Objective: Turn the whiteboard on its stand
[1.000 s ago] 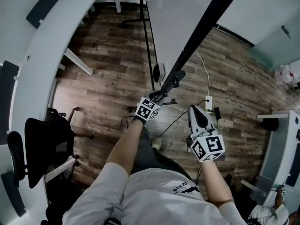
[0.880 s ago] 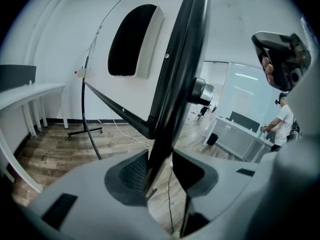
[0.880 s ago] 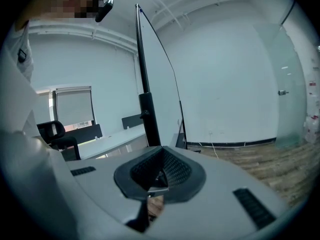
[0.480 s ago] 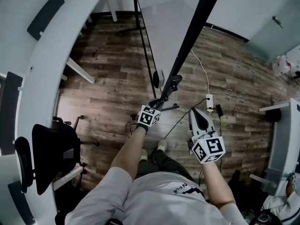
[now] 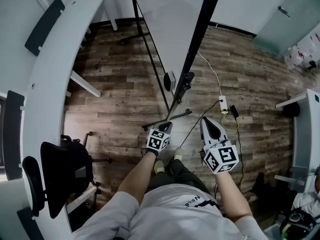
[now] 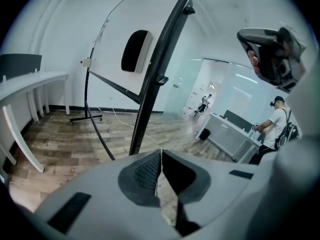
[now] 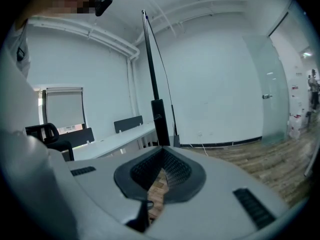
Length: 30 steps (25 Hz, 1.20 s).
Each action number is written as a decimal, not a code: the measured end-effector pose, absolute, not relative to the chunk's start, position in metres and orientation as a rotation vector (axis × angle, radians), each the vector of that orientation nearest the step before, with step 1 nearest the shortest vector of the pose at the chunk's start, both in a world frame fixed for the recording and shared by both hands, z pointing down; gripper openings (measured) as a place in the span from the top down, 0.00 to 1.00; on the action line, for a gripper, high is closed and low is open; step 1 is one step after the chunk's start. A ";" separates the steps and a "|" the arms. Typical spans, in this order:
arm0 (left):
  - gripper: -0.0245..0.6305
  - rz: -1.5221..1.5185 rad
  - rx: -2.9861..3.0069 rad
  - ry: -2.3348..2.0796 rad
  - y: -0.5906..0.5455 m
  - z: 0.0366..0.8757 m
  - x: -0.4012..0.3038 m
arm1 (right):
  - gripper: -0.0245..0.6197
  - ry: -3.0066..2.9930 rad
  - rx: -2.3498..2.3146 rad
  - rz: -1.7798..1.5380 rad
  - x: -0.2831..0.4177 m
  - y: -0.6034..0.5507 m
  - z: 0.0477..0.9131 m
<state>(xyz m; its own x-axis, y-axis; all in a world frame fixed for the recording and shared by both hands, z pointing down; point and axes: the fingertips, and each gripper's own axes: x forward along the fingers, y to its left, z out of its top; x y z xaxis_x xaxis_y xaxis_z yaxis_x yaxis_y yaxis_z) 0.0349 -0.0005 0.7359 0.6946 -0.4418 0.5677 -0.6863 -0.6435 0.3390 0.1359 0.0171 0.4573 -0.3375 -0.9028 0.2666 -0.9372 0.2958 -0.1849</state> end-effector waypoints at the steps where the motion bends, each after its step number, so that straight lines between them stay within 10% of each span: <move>1: 0.93 0.589 2.380 -0.856 0.004 0.728 0.036 | 0.94 -2.441 1.743 0.466 0.133 0.019 0.456; 30: 0.94 0.126 2.700 -0.743 0.080 0.400 0.049 | 0.94 -2.470 1.808 0.371 0.092 0.084 0.392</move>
<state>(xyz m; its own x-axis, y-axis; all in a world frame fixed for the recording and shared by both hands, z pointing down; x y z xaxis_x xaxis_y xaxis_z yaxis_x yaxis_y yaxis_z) 0.0487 0.0801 0.3997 0.8597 -0.4810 0.1722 -0.5109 -0.8070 0.2963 0.0917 0.0838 0.3917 -0.3114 -0.9316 0.1874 -0.9456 0.2841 -0.1588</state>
